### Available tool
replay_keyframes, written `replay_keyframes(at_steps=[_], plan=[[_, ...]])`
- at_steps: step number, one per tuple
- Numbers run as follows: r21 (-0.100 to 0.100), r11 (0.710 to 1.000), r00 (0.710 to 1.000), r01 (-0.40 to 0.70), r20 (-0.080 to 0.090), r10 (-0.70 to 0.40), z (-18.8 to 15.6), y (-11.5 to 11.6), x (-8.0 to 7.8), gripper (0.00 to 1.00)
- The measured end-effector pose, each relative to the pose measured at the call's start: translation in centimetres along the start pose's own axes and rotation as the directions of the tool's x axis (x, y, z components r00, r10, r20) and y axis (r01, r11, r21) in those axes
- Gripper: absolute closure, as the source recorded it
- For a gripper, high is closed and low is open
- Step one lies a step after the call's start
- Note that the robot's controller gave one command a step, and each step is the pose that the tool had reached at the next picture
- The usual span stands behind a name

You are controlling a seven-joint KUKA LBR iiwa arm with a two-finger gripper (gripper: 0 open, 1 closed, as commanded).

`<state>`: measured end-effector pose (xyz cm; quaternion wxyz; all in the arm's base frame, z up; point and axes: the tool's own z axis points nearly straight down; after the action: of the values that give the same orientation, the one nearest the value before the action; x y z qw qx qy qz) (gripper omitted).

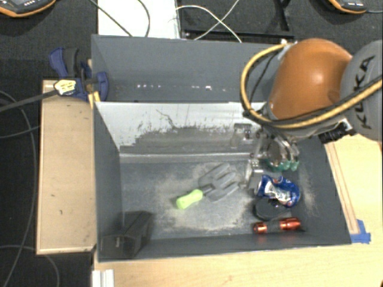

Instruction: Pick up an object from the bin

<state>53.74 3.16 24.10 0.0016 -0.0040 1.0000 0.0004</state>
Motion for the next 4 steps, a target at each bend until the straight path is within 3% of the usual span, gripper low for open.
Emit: replay_keyframes(at_steps=[1, 2, 3, 4], plan=[[0.0, 0.838, 0.838, 0.545, 0.0, -0.545, 13.7, -0.2, -2.7, 0.0], [0.003, 0.84, 0.84, 0.542, 0.007, -0.542, 7.8, 0.2, -2.0, 0.0], [0.0, 0.735, 0.735, 0.679, 0.001, -0.679, 13.6, -1.4, -3.4, 0.0], [0.004, 0.645, 0.645, 0.764, 0.007, -0.764, 17.1, -0.8, -2.1, 0.0]])
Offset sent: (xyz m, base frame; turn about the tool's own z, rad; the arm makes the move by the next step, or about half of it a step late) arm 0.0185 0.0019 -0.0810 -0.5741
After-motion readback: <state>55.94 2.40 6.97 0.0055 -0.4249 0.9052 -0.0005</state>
